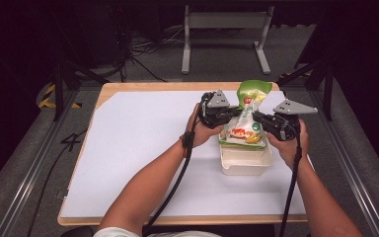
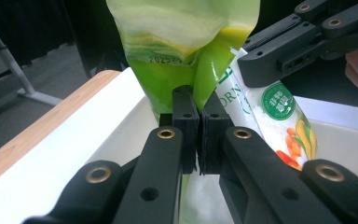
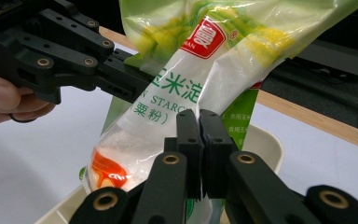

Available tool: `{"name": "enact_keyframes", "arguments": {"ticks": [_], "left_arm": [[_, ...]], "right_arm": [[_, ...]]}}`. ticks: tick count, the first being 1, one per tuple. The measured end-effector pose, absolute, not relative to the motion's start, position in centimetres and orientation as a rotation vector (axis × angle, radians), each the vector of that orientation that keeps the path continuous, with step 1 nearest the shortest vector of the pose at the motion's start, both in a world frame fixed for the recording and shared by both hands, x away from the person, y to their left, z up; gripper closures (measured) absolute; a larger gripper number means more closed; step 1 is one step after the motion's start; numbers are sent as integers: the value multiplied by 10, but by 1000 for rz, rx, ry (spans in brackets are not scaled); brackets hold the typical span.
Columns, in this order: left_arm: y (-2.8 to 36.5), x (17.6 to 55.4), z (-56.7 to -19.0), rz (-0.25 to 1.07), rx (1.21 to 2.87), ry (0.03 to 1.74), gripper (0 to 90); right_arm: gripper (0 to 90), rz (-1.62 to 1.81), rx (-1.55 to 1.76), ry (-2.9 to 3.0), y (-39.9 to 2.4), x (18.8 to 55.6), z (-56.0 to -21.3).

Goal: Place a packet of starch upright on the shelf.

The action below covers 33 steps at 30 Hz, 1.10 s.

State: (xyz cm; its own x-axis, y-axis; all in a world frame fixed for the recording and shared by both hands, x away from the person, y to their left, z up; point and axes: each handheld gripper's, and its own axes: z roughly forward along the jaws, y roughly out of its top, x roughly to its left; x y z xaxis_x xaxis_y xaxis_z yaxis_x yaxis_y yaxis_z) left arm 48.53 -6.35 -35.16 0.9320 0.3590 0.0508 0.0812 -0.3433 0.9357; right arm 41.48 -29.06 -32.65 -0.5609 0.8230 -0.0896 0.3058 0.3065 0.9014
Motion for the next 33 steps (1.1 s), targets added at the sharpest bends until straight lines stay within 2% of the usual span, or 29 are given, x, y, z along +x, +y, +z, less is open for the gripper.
{"name": "enact_keyframes", "arguments": {"ticks": [15, 22, 33], "left_arm": [[-60, 487, -369, 258, 1865, 320, 868], [-58, 492, -361, 307, 1852, 316, 868], [-55, 483, -373, 302, 1833, 294, 854]], "right_arm": [[871, 1201, 967, 2059, -289, 417, -341], [871, 1210, 935, 2038, -286, 426, -332], [869, 1249, 927, 2074, -288, 423, -344]]}}
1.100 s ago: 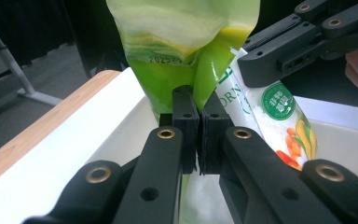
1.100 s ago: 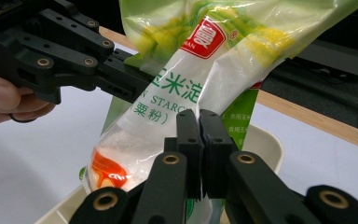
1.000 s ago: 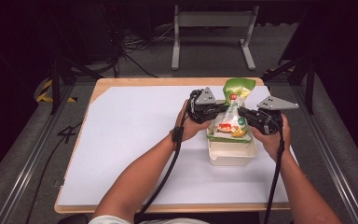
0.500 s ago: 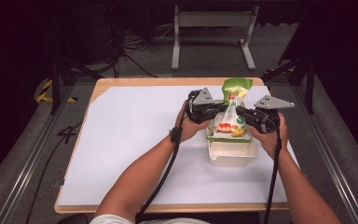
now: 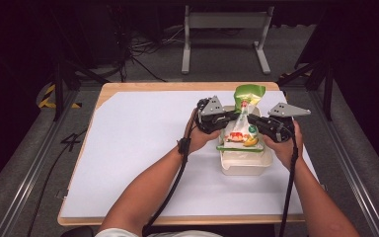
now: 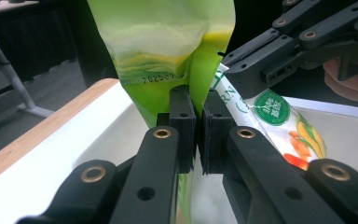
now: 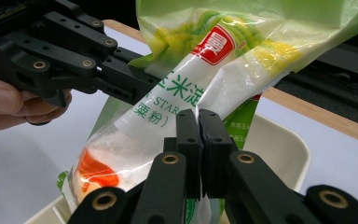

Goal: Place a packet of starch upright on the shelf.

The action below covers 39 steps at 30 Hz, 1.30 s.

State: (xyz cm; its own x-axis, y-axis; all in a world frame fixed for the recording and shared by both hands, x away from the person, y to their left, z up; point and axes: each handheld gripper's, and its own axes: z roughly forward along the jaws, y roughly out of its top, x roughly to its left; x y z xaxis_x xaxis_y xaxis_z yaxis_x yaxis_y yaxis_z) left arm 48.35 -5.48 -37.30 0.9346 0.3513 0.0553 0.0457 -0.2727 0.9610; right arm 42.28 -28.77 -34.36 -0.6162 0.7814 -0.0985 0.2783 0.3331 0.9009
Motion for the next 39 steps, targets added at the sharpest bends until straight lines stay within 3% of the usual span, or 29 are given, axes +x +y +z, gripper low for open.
{"name": "enact_keyframes", "arguments": {"ticks": [22, 34, 39], "left_arm": [[-49, 480, -380, 203, 1878, 217, 860], [-51, 489, -353, 289, 1851, 243, 868], [-46, 482, -357, 292, 1831, 209, 864]], "right_arm": [[868, 1241, 896, 2131, -286, 419, -349], [874, 1244, 892, 2070, -283, 431, -331], [872, 1289, 843, 2058, -285, 425, -333]]}}
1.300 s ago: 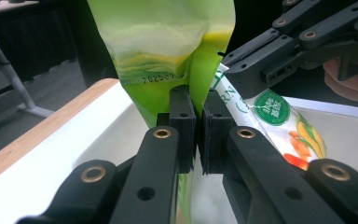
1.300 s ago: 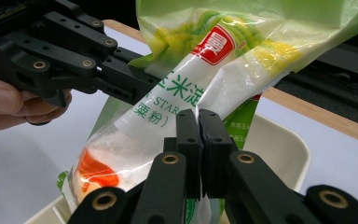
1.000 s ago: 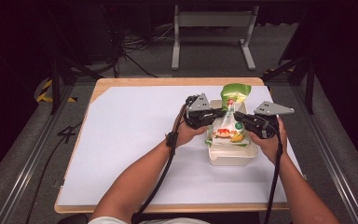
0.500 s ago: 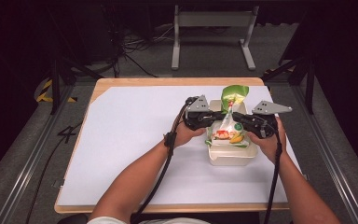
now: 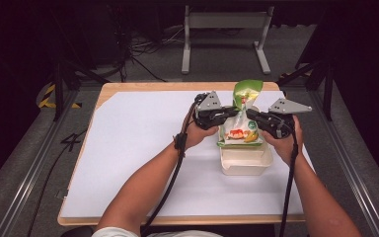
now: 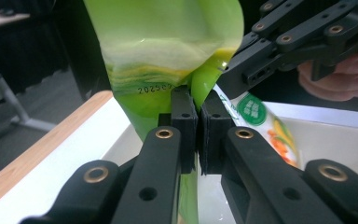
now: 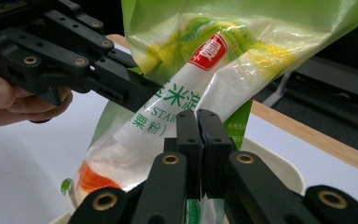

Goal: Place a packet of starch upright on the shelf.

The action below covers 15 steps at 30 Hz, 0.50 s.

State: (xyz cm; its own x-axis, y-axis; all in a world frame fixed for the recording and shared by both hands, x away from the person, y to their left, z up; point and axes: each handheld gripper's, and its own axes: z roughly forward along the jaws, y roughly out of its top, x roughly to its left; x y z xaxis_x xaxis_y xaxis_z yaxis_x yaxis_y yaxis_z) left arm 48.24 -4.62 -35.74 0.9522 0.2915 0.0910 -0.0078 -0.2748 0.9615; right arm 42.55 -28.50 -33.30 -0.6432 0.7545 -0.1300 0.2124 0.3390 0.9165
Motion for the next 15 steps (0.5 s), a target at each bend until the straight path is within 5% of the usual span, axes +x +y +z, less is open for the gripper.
{"name": "enact_keyframes", "arguments": {"ticks": [15], "left_arm": [[-44, 464, -385, 166, 1841, 117, 839]], "right_arm": [[883, 1294, 785, 2136, -297, 403, -354]]}}
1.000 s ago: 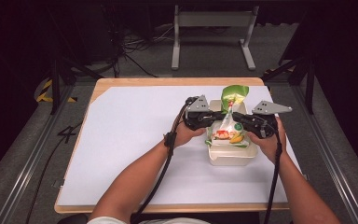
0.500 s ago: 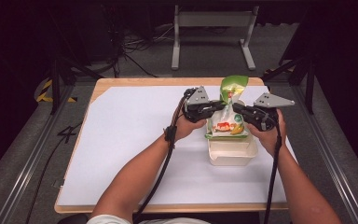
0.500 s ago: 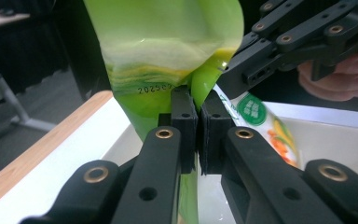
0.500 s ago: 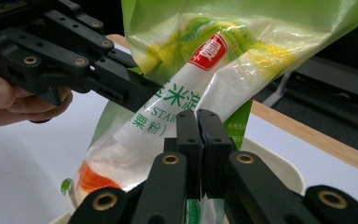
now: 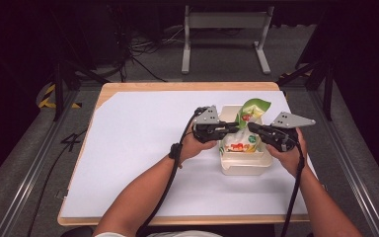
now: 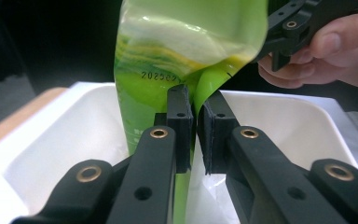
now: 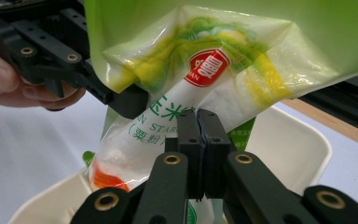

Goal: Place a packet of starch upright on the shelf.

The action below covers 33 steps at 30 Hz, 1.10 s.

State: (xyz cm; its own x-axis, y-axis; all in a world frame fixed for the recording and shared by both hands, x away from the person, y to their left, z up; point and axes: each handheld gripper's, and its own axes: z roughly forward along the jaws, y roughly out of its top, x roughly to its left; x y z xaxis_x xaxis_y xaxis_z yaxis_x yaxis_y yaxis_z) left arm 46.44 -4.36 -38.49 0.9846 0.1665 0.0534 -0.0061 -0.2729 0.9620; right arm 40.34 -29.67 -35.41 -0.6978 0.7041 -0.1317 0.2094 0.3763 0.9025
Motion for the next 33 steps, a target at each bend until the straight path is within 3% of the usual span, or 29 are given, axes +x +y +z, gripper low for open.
{"name": "enact_keyframes", "arguments": {"ticks": [33], "left_arm": [[-52, 457, -393, 233, 2006, 130, 866]], "right_arm": [[880, 1150, 800, 2195, -292, 394, -368]]}}
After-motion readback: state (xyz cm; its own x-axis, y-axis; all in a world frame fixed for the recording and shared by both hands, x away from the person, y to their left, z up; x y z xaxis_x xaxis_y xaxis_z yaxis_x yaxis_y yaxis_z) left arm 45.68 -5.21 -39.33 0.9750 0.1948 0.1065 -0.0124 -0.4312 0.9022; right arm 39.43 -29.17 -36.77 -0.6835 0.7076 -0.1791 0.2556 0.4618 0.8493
